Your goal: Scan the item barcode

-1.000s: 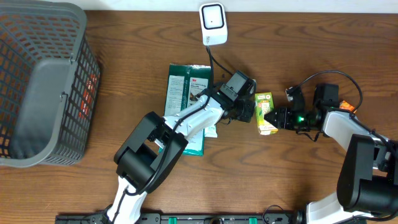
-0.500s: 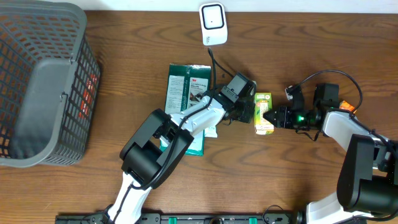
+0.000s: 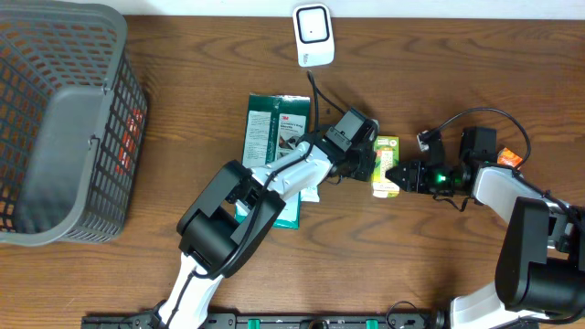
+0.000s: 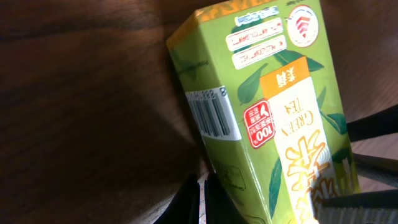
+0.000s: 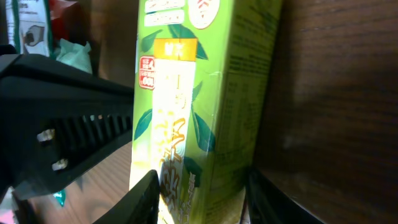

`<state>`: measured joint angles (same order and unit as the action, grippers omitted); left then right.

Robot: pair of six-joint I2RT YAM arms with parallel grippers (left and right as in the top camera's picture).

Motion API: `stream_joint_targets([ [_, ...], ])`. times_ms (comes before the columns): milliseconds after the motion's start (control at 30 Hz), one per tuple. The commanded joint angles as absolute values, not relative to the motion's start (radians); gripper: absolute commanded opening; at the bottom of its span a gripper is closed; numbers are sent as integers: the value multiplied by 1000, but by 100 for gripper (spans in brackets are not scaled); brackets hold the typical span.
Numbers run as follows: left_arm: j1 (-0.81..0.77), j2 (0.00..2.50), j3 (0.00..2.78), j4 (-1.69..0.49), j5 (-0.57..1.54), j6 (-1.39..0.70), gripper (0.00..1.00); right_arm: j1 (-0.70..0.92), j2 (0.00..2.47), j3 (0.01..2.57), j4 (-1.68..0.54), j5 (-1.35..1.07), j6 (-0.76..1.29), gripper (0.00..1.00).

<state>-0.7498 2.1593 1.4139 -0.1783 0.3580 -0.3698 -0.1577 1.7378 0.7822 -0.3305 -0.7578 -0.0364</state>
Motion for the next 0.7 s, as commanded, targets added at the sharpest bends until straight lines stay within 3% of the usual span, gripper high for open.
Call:
stream_joint_targets([
  [0, -752, 2172, 1415, -177, 386, -379, 7, -157, 1721, 774, -320, -843, -39, 38],
  [667, -751, 2206, 1415, -177, 385, -379, 8, -129, 1721, 774, -249, -1021, -9, 42],
])
